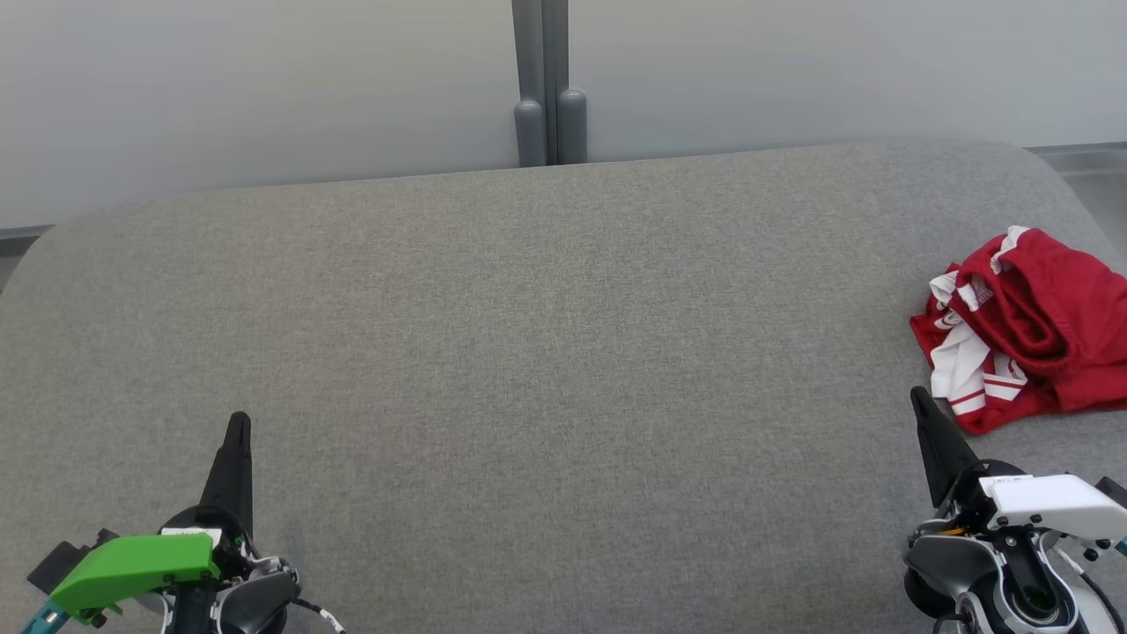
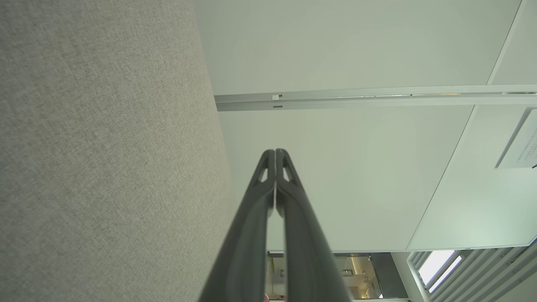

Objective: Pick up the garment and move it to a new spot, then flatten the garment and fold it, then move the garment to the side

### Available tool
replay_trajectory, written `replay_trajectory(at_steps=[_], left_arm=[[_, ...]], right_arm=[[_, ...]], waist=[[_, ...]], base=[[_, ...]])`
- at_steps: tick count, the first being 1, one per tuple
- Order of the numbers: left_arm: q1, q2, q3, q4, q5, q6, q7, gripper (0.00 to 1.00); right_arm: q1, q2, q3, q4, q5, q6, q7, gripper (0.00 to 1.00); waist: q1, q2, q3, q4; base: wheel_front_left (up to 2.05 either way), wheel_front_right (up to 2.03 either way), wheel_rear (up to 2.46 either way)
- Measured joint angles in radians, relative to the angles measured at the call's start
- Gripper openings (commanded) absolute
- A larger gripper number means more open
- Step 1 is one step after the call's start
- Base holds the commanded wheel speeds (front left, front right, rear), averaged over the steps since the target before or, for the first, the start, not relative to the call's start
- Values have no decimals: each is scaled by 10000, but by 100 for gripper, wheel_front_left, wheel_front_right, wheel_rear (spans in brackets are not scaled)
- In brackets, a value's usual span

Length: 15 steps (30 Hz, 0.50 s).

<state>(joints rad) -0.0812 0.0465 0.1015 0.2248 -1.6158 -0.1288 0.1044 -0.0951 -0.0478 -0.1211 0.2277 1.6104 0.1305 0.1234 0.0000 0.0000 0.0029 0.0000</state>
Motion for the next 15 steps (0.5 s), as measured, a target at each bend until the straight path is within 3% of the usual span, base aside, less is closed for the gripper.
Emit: replay_trajectory(at_steps=[15], left_arm=[[-1,0,0,-2,0,0,0,0]], right_arm=[[2,0,0,-2,0,0,0,0]], waist=[[0,0,0,0]], base=[[0,0,0]])
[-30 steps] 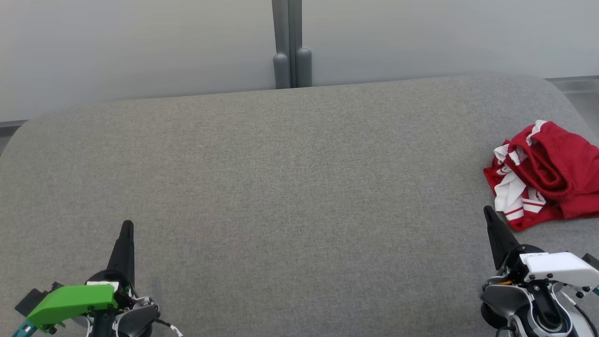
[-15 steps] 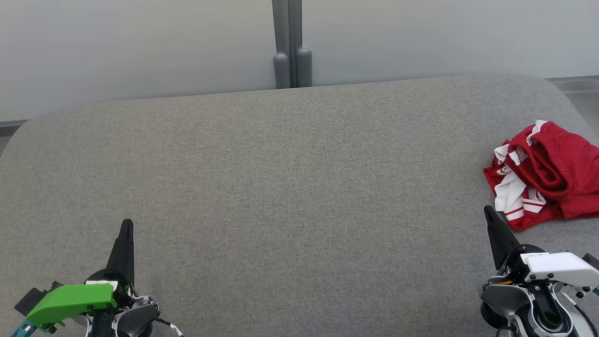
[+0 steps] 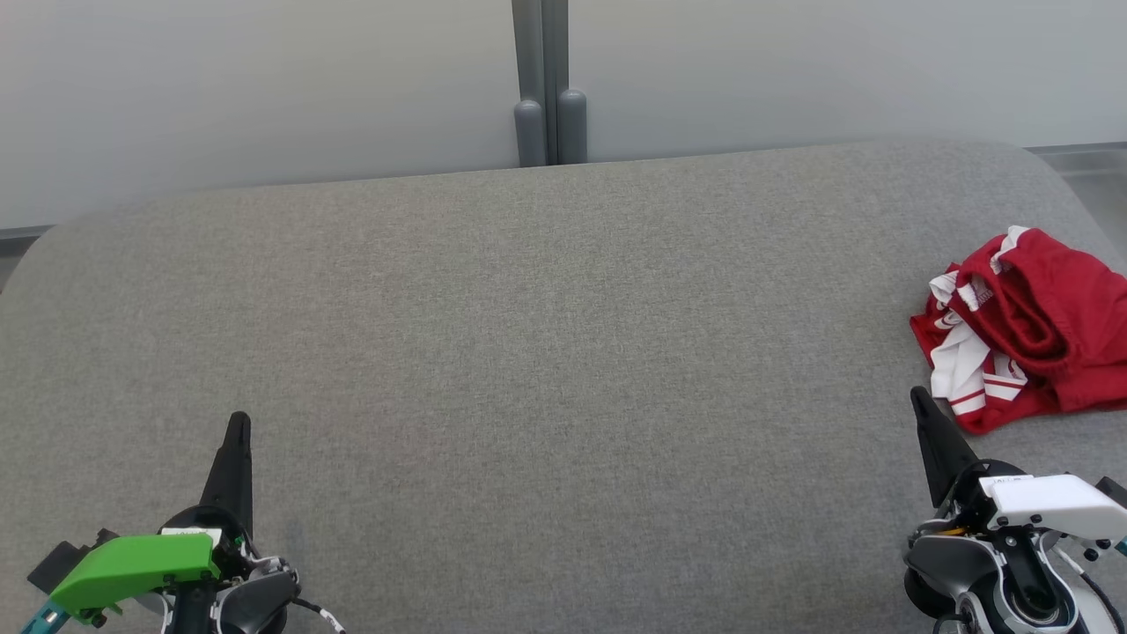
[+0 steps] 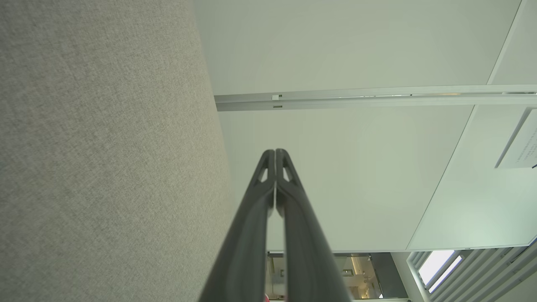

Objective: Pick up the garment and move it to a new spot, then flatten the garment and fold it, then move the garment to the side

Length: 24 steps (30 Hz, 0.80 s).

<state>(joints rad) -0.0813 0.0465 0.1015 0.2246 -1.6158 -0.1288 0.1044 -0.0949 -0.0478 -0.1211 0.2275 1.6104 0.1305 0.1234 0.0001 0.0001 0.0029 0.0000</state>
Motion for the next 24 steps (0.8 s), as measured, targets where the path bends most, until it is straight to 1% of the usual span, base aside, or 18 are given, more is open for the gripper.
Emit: replay_trajectory(at_steps=[24], left_arm=[[-1,2,0,-2,0,0,0,0]], right_arm=[[1,0,0,0,0,0,0,0]], waist=[[0,0,0,0]], base=[[0,0,0]])
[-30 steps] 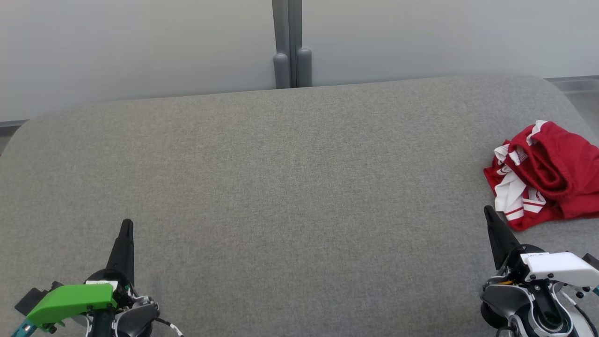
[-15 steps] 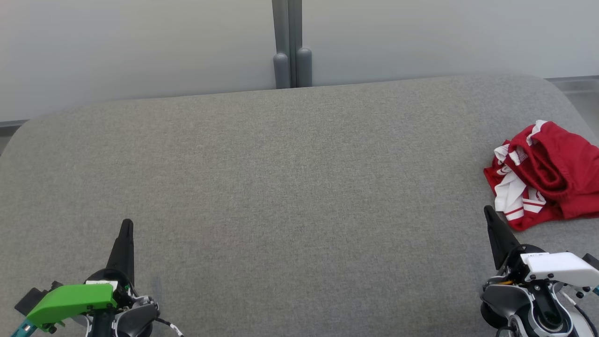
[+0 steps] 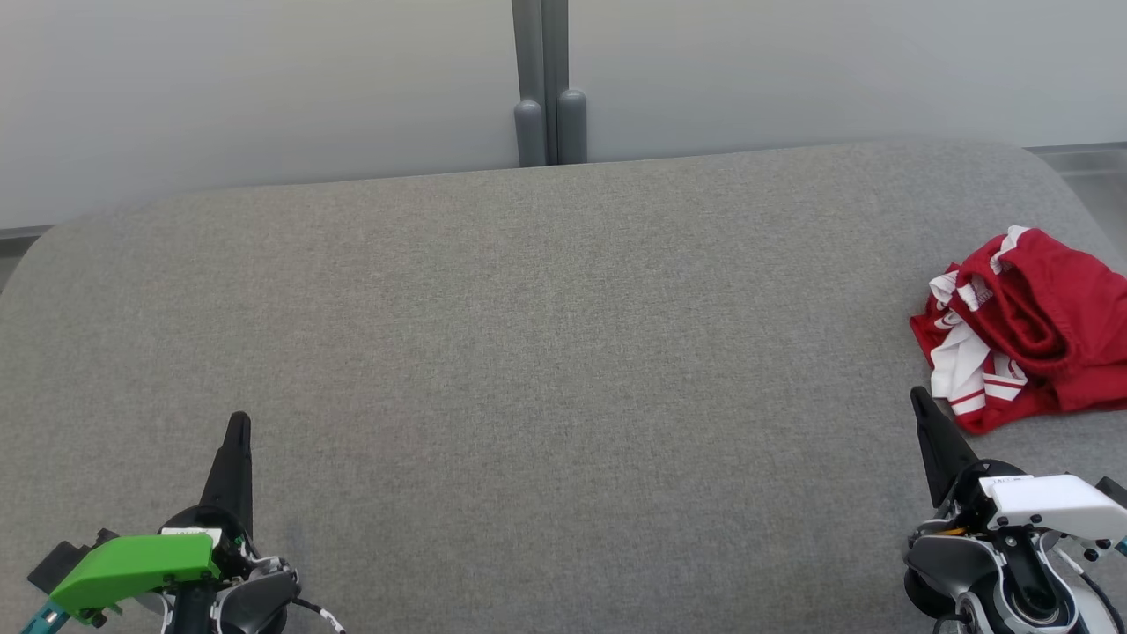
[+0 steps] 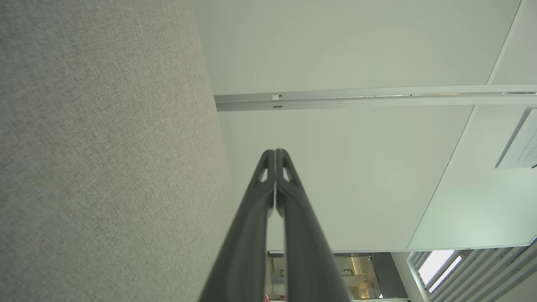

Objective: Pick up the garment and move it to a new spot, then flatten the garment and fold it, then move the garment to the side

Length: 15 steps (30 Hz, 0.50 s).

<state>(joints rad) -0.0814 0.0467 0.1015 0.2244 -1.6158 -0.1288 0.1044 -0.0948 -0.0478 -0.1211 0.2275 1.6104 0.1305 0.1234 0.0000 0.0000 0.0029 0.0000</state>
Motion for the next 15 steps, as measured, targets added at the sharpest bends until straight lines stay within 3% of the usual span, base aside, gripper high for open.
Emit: replay_trajectory(at_steps=[15], left_arm=[[-1,0,0,0,0,0,0,0]], right_arm=[[1,0,0,0,0,0,0,0]], waist=[[0,0,0,0]], base=[[0,0,0]])
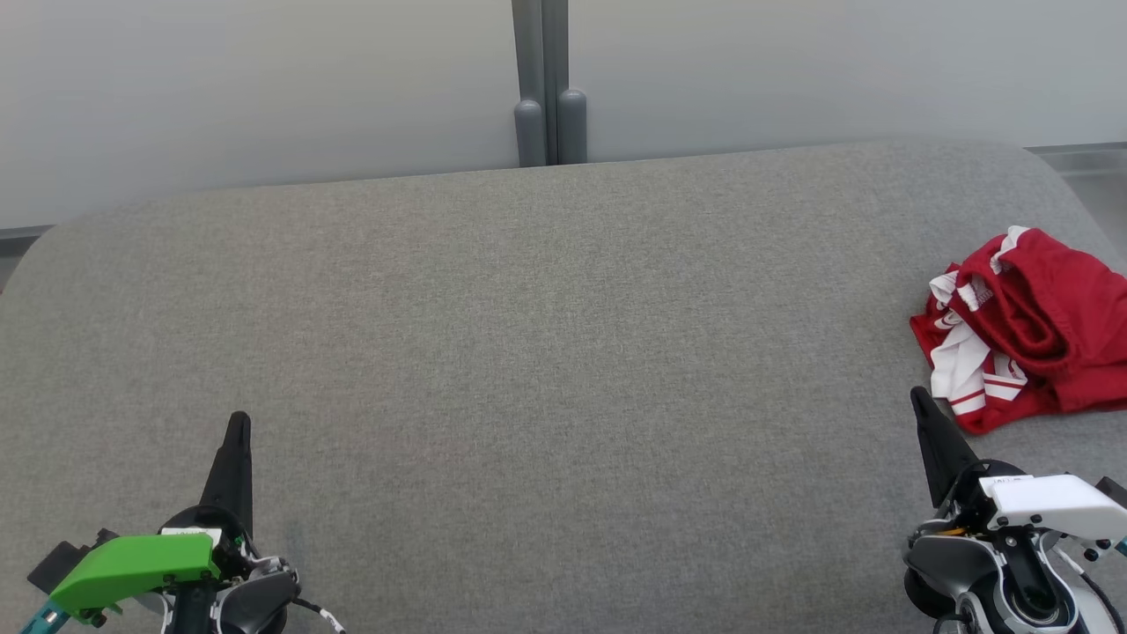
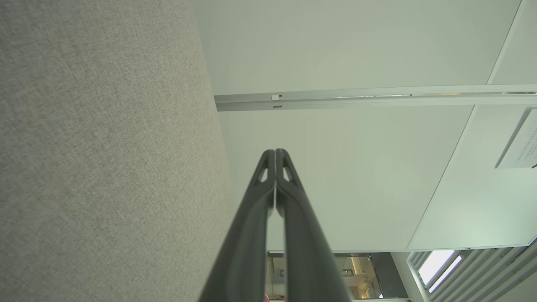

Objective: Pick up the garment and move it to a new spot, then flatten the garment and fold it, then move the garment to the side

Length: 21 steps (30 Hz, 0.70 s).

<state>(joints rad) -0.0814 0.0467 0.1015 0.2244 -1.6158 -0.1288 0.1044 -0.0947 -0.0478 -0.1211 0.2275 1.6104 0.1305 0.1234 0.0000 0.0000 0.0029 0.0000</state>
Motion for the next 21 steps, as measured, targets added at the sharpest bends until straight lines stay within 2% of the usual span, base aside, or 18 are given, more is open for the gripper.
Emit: replay_trajectory(at_steps=[21], left_arm=[[0,0,0,0,0,0,0,0]], right_arm=[[1,0,0,0,0,0,0,0]], waist=[[0,0,0,0]], base=[[0,0,0]])
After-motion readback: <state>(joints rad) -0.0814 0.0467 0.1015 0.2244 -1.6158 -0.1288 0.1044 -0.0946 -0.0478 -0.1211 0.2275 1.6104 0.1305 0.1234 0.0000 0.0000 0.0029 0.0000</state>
